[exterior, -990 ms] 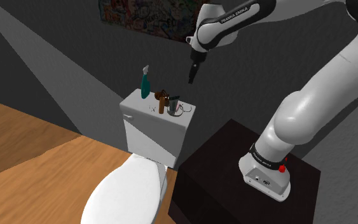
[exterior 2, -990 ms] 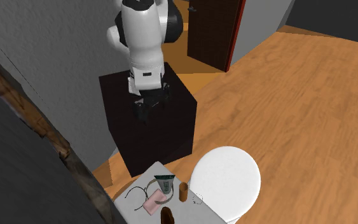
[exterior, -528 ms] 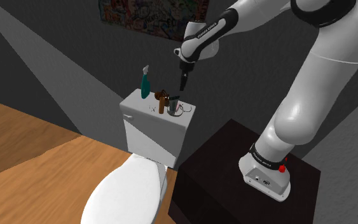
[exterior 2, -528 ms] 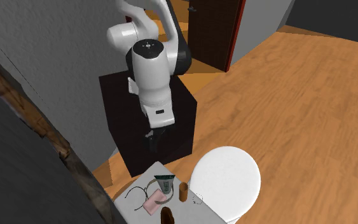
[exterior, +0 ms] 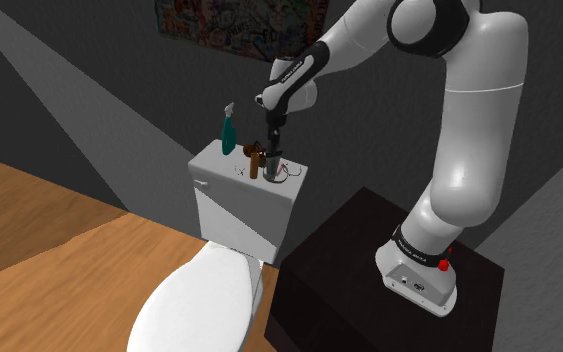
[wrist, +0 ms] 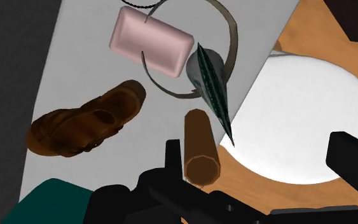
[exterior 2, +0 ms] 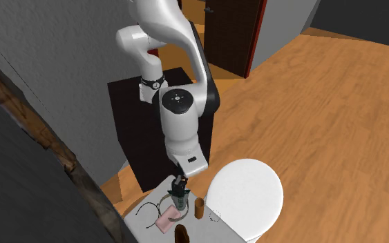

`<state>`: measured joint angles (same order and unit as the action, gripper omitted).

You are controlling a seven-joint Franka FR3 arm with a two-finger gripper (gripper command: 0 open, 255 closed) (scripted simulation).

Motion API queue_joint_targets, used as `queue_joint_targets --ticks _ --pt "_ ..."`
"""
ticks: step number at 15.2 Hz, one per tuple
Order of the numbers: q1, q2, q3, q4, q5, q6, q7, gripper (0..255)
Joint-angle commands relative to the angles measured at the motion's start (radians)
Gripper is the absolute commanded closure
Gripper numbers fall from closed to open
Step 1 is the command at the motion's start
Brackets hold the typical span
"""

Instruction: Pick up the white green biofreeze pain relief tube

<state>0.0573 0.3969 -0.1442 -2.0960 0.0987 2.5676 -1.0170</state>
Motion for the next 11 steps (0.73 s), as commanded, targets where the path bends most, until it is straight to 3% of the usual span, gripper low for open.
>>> queue_joint_targets --ticks 1,10,11 --pt "-0.009 0.072 0.019 0.057 0.005 0.014 -0.043 0" --pt "-0.021 0.156 0.033 0.068 0.021 0.087 -0.054 0" --pt "-0.021 0.159 0.034 0.071 0.021 0.087 -0.055 255"
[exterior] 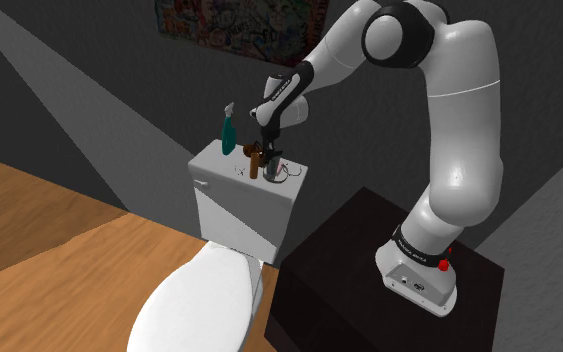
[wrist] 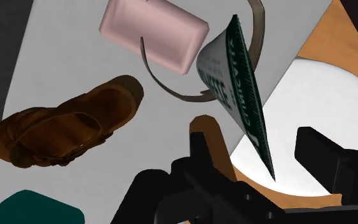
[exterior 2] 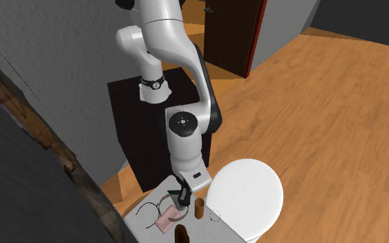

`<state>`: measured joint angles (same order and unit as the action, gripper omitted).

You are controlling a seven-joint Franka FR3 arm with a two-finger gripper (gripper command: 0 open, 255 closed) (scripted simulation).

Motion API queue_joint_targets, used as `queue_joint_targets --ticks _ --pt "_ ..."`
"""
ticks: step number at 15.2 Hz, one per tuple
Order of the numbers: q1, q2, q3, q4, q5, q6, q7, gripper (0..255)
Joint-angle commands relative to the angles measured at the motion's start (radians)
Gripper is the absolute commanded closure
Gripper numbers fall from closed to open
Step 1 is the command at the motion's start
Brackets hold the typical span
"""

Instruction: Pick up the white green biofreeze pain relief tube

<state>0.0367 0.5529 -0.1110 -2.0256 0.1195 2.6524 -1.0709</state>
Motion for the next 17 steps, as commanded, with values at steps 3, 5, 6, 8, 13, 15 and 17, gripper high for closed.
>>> queue_joint_targets --ticks 3,5,6,8,13,15,17 --pt "-0.001 0.002 0.0 0.001 0.0 0.002 -0.001 255" --pt "-0.001 0.002 0.0 0.001 0.0 0.002 -0.001 255" --pt "-0.001 0.002 0.0 0.001 0.0 0.002 -0.001 255" --pt "-0.001 0.002 0.0 0.001 0.001 0.002 -0.001 255" --pt "0.006 -0.045 -0.008 -0.009 -0.008 -0.035 0.006 255" --pt "0.009 -0.067 -0.011 -0.012 -0.013 -0.055 0.009 255" --pt "0.011 -0.088 -0.015 -0.013 -0.017 -0.075 0.012 255"
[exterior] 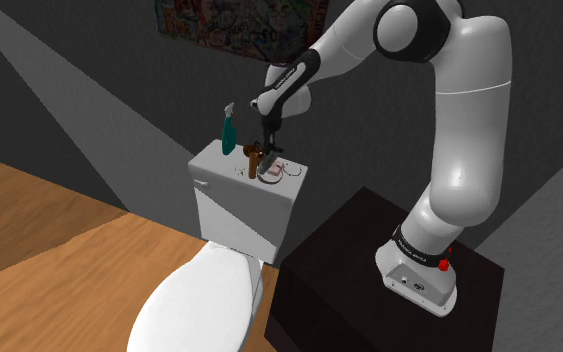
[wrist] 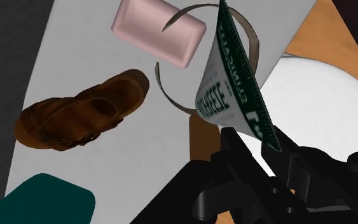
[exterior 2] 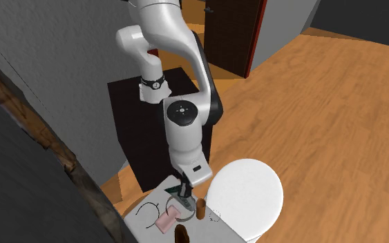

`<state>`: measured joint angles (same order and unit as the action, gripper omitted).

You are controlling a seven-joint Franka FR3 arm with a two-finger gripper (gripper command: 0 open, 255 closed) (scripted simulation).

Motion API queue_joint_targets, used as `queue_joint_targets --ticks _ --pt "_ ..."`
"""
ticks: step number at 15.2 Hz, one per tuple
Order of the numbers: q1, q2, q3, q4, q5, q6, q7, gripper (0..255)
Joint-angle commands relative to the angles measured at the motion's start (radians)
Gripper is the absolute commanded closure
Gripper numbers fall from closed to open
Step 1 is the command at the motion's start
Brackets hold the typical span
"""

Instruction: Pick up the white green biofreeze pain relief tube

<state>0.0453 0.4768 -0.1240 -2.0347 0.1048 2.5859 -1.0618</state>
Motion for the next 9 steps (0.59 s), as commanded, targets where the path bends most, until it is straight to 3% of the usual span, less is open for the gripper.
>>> queue_joint_targets --ticks 1,9 --pt "0.004 -0.023 -0.003 -0.005 -0.005 -0.018 0.005 255" --pt "0.011 -0.085 -0.013 -0.002 -0.019 -0.082 0.015 255"
